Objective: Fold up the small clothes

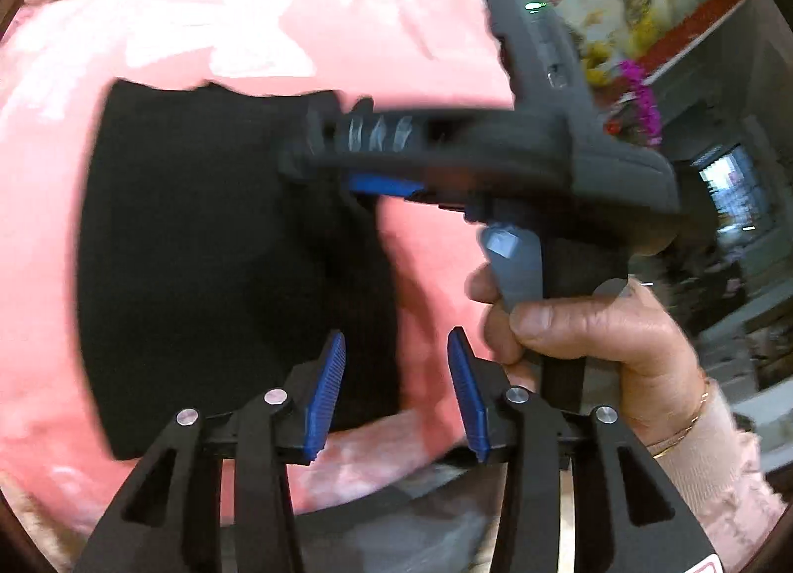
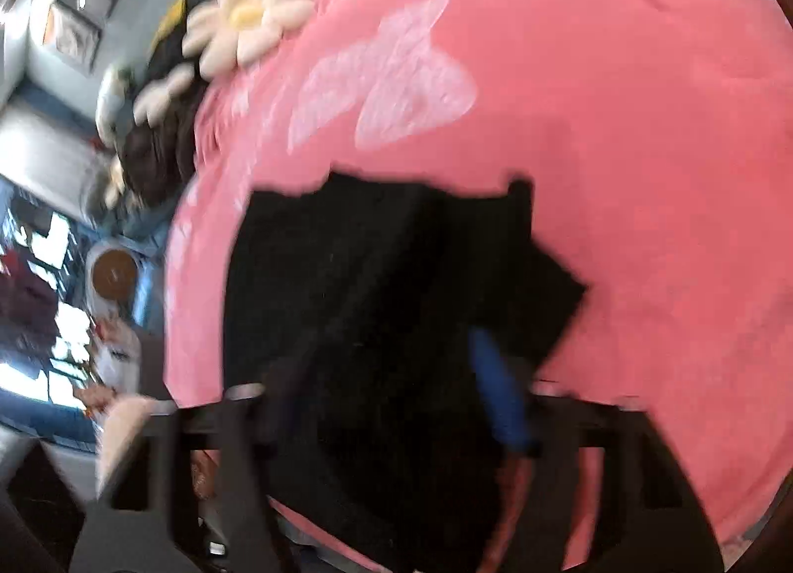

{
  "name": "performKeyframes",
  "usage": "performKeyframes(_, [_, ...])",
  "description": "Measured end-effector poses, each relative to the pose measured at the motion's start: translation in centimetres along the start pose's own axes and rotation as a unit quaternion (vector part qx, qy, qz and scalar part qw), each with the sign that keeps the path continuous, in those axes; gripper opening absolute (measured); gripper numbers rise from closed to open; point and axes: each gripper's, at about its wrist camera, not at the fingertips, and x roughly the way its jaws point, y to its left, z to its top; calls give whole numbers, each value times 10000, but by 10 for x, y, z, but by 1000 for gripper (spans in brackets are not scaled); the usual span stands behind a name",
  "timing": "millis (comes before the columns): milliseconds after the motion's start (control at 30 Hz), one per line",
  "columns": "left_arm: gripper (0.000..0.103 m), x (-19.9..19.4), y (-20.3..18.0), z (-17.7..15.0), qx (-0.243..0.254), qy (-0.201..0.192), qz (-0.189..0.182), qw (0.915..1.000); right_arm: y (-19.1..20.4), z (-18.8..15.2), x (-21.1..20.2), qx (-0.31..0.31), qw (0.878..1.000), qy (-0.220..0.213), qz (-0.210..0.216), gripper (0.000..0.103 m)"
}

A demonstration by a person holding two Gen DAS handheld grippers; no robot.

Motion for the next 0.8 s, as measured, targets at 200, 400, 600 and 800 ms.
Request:
performKeyframes(200, [49,-3,21,-2,63,40,998,9950,-25,-6,2,347,9984,-134,-428,5])
performKeyframes(400, [57,8,40,0,-254,175,1153,9929,8,-8,-50,205,9970,-725,-168,9])
performKeyframes(600, [58,15,42,-7,-185,269,1476,9885,-11,-12,4,194,9980,-126,-590,4])
performKeyframes(800, [62,6,52,-11,-168,183,1624,9864,-17,-40,-46,746,9940,-445,-659,34])
